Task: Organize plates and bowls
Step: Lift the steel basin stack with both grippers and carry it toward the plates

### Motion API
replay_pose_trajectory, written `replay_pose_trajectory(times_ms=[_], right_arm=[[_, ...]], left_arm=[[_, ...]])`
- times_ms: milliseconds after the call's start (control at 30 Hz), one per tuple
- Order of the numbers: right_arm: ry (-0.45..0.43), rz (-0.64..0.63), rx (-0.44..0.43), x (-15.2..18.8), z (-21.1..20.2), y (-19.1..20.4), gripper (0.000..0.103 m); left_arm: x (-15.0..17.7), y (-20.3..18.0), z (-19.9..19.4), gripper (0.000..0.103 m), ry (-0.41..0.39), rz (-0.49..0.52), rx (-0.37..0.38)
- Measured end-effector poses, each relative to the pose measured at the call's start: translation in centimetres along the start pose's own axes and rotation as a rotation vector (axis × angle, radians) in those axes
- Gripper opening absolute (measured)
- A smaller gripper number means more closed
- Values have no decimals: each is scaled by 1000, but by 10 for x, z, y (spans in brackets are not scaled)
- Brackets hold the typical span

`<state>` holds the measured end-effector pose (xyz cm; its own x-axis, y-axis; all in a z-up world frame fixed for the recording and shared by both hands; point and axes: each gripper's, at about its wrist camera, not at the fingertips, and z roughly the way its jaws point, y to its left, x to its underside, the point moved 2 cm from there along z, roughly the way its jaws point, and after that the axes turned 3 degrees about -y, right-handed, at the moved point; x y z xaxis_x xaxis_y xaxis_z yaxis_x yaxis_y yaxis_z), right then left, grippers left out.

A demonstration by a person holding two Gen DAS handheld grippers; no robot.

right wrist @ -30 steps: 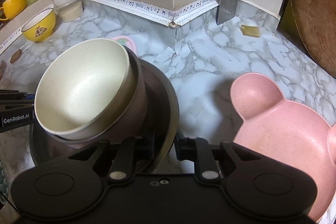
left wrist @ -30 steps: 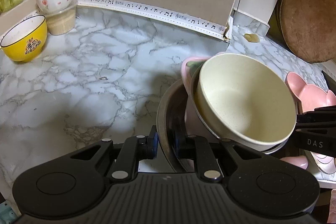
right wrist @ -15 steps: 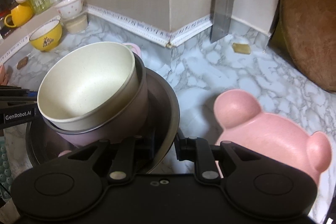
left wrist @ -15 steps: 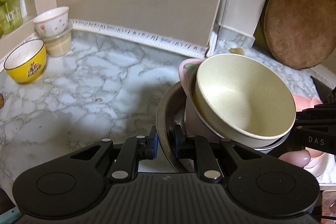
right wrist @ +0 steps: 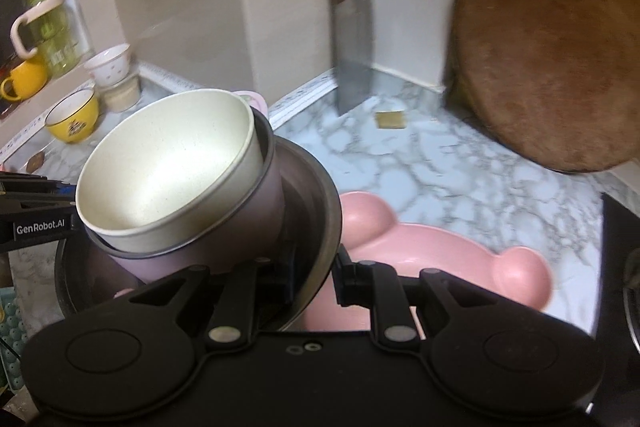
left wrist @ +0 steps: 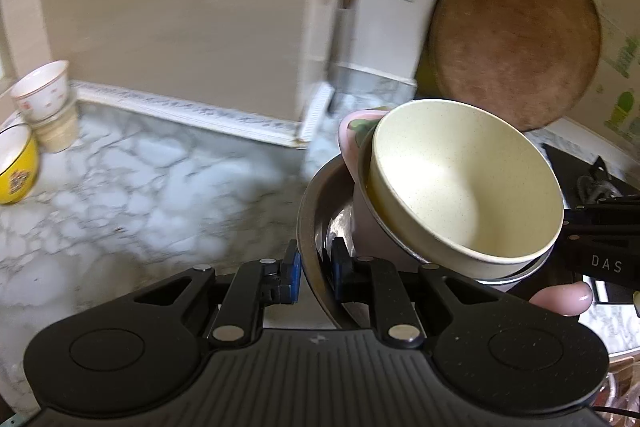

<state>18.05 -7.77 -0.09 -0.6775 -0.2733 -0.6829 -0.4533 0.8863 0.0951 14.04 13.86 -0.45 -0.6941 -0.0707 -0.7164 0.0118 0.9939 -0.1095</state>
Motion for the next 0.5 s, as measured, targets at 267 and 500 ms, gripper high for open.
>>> replay_pose_trajectory(times_ms=[267,500], right_arm=[[-28,69,78,11,-21,-56,19],[-14,134,132,32,-24,-101,19]], left_arm=[[-9,-59,24,14,-14,73,73],[-1,-100,53,14,15,109,117]])
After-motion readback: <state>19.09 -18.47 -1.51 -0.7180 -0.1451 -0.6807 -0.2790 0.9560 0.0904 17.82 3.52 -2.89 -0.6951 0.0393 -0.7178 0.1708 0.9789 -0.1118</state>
